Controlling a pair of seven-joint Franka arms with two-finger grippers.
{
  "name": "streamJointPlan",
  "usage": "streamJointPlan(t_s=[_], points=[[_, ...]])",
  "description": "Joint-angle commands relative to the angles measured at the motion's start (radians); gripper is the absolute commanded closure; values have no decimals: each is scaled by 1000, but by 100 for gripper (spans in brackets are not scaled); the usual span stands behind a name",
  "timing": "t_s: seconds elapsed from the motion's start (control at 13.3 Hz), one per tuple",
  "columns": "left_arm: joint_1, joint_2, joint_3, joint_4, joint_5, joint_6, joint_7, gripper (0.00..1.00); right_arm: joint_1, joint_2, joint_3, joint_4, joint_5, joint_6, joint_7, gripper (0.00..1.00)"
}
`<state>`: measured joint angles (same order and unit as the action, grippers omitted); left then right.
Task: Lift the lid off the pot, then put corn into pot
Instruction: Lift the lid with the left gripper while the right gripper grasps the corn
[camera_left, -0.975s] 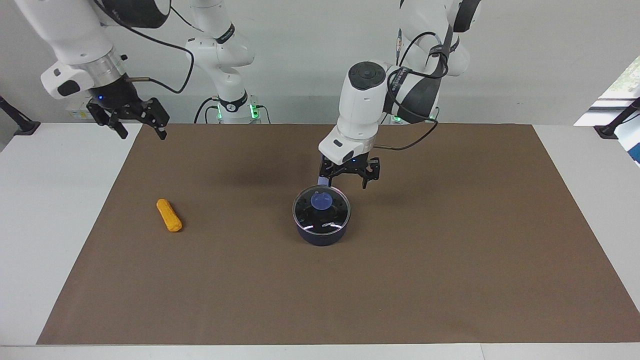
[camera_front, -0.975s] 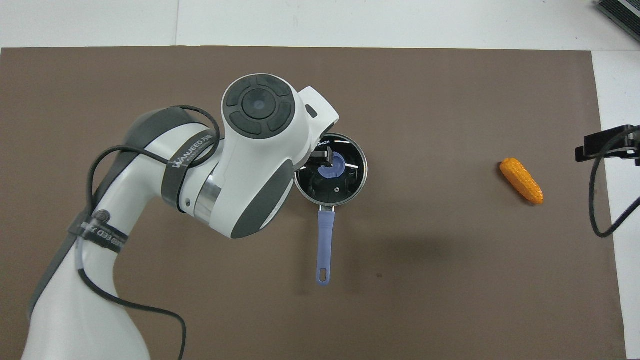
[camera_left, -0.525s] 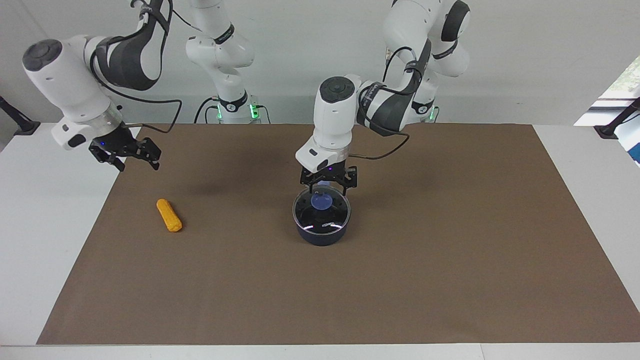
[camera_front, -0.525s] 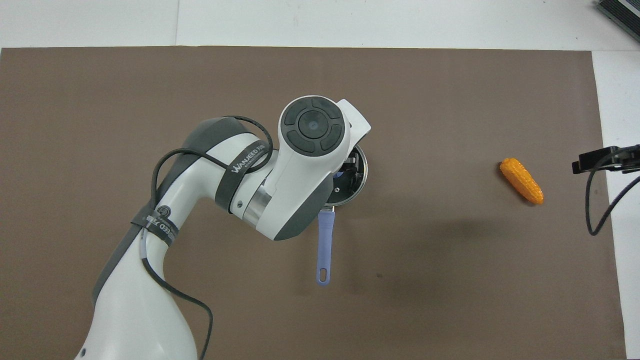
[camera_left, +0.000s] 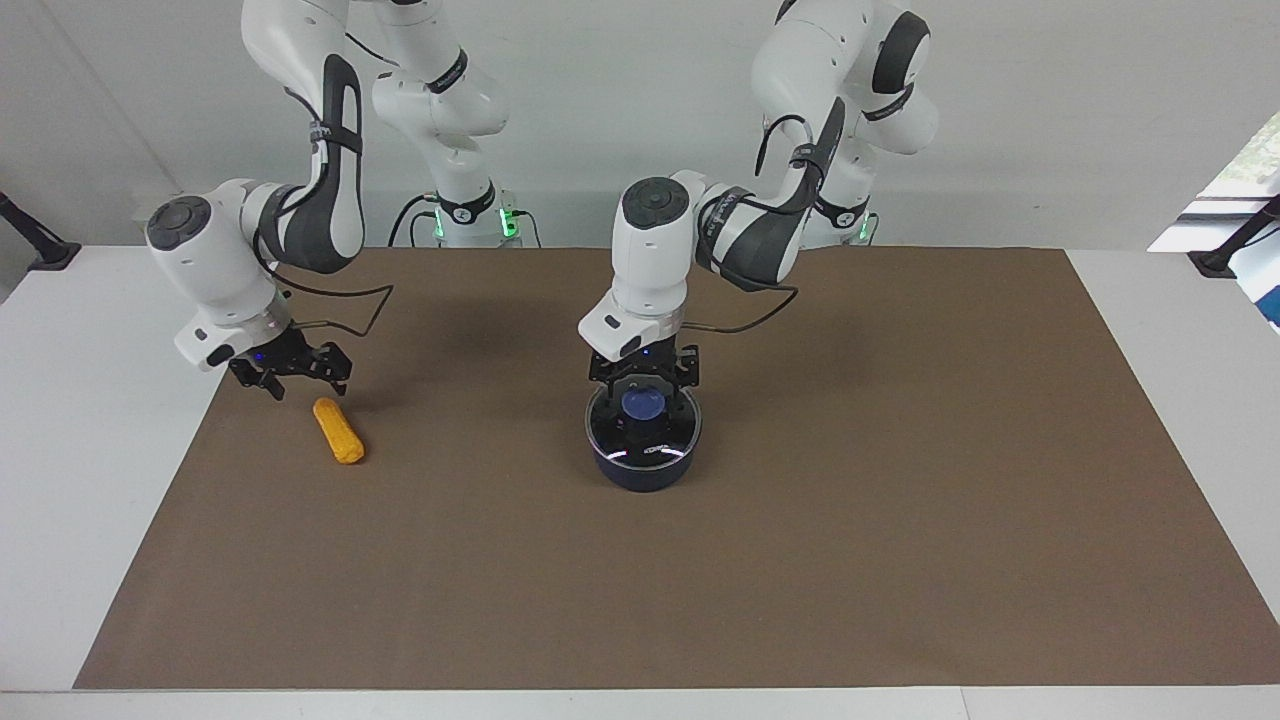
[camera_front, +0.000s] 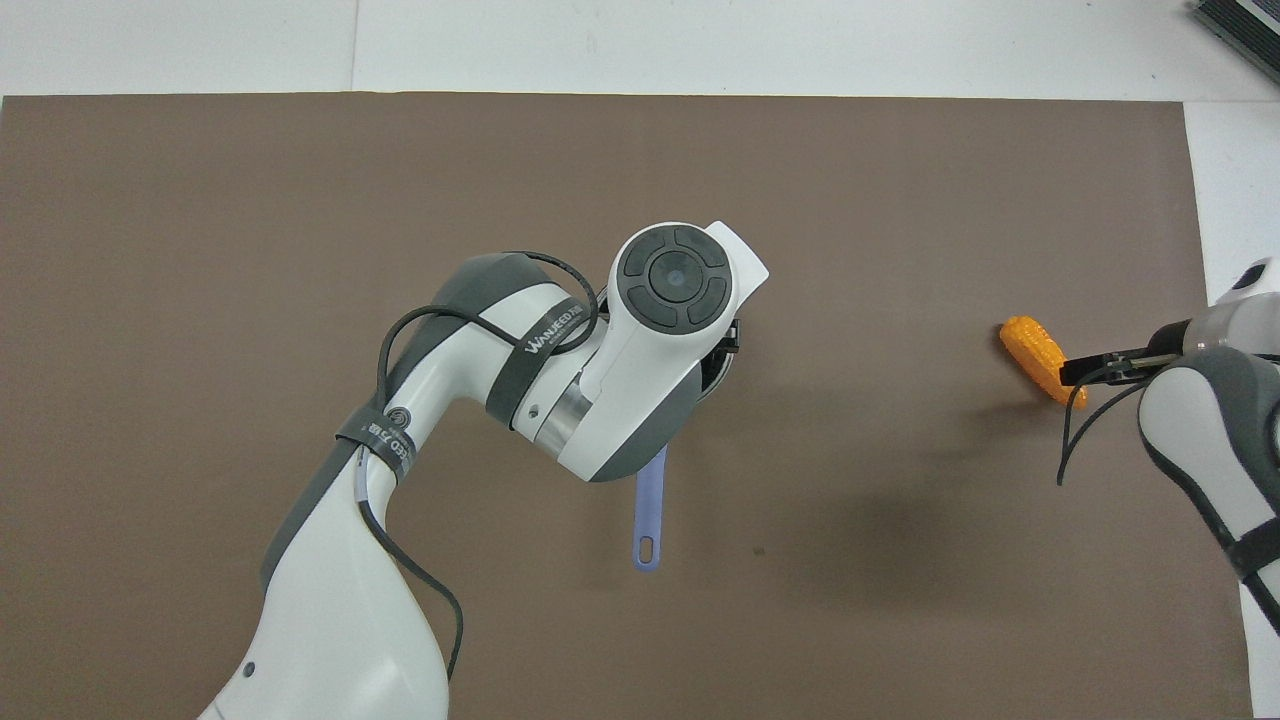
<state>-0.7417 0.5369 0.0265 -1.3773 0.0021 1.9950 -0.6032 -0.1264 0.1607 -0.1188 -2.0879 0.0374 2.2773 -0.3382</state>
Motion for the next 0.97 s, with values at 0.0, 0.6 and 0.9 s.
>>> streamJointPlan(t_s=[0.0, 0.6, 0.9], points=[[-21, 25, 16, 29, 24, 7, -52, 0, -9, 54, 8, 5, -7, 69, -25, 0], [-22, 25, 16, 27, 79, 34, -93, 35, 1, 99, 13, 14, 56, 103, -19, 100], [-21, 21, 16, 27, 82, 25, -118, 100, 2, 66, 13, 80, 59, 18, -10, 100]])
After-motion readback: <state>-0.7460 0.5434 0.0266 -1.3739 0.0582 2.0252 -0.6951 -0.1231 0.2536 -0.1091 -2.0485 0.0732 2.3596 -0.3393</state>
